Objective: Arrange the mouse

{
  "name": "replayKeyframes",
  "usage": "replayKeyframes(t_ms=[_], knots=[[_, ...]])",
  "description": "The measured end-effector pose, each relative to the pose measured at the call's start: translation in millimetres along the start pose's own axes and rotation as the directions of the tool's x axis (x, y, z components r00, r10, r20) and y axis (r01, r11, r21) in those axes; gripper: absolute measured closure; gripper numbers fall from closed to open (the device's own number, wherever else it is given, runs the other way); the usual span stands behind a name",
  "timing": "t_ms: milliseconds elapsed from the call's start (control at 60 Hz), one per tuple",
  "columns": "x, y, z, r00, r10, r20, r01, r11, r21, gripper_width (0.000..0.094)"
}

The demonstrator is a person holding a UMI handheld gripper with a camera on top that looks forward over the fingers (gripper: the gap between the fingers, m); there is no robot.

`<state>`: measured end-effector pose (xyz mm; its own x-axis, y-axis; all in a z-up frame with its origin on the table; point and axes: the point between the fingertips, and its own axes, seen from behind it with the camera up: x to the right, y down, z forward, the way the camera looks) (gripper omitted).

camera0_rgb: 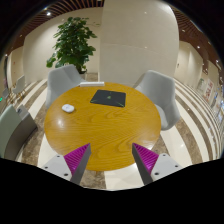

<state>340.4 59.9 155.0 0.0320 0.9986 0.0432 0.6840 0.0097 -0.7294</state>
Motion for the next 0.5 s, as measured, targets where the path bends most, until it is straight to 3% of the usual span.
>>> replayKeyframes(t_ms=[500], knots=[[-97.5,-8.7,43.1,0.98,-0.089,0.179,0.086,0.996,0.023,0.0065]])
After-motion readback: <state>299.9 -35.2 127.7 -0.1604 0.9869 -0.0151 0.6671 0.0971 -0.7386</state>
